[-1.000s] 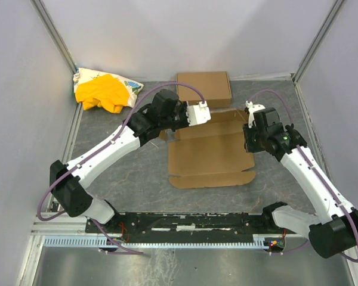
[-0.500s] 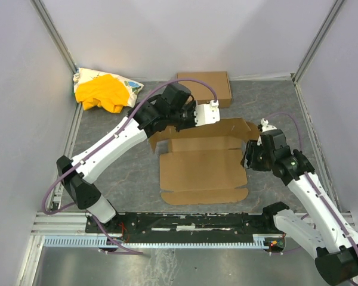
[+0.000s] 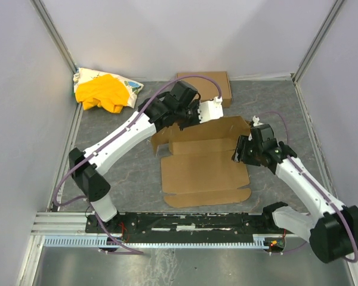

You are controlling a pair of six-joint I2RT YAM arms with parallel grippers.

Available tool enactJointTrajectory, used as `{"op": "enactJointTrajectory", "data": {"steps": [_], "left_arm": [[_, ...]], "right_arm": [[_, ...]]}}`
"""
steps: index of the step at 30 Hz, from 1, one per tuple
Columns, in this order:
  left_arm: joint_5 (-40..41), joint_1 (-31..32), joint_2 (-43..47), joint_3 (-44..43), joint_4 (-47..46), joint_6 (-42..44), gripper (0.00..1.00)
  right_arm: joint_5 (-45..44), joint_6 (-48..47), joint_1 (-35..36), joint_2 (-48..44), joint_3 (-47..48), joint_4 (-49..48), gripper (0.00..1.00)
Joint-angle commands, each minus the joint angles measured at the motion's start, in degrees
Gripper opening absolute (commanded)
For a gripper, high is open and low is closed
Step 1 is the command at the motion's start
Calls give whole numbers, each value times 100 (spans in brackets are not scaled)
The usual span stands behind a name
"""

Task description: Fold the paper box

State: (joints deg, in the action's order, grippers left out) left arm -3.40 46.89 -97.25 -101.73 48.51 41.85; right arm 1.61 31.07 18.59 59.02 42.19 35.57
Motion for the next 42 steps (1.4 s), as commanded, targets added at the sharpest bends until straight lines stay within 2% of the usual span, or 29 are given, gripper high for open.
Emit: {"op": "enactJointTrajectory", "data": {"steps": [1,4,6,8,16,20,22,24,26,31,35,39,42], "left_arm": [[210,-196,-118,-400,-553,-458,3],[400,-347,-215,-410,-794,-505,8],[500,-459,-277,-414,-968,-514,17],[532,-601,-398,-467,-1115,-526,21],[435,-1010,-1036,-735,-1383,-604,19],[535,-1097,-1185,-751,-1510,-696,28],[701,-1130,-1075,-701,-1737,-1066,35],[716,-1204,-826,-566,-1959,-1583,36],[553,-1222,-399,-121,-2300,-2141,36],[-327,-1220,778,1689,-3483,-3609,39],[-1155,-1081,1342,2868,-3907,-4814,44],[-980,-389,1571,3506,-3789,-5148,43],[-880,-25,1699,4209,-4385,-5705,41]], "right_arm": [[74,-143,-173,481,615,-649,64],[130,-242,-308,902,951,-663,64],[235,-323,-404,1190,1202,-622,64],[288,-402,-486,1548,1455,-568,65],[809,-663,-778,2780,2085,-666,66],[811,-766,-803,3026,2093,-679,66],[749,-817,-819,3094,2099,-666,66],[679,-838,-850,3170,2109,-683,67],[568,-803,-923,3257,2149,-673,68],[552,-682,-1146,3583,2222,-633,70],[678,-681,-1248,3741,2133,-757,70],[824,-698,-1268,3897,2023,-929,70],[1045,-653,-1275,4070,2034,-1016,70]]}}
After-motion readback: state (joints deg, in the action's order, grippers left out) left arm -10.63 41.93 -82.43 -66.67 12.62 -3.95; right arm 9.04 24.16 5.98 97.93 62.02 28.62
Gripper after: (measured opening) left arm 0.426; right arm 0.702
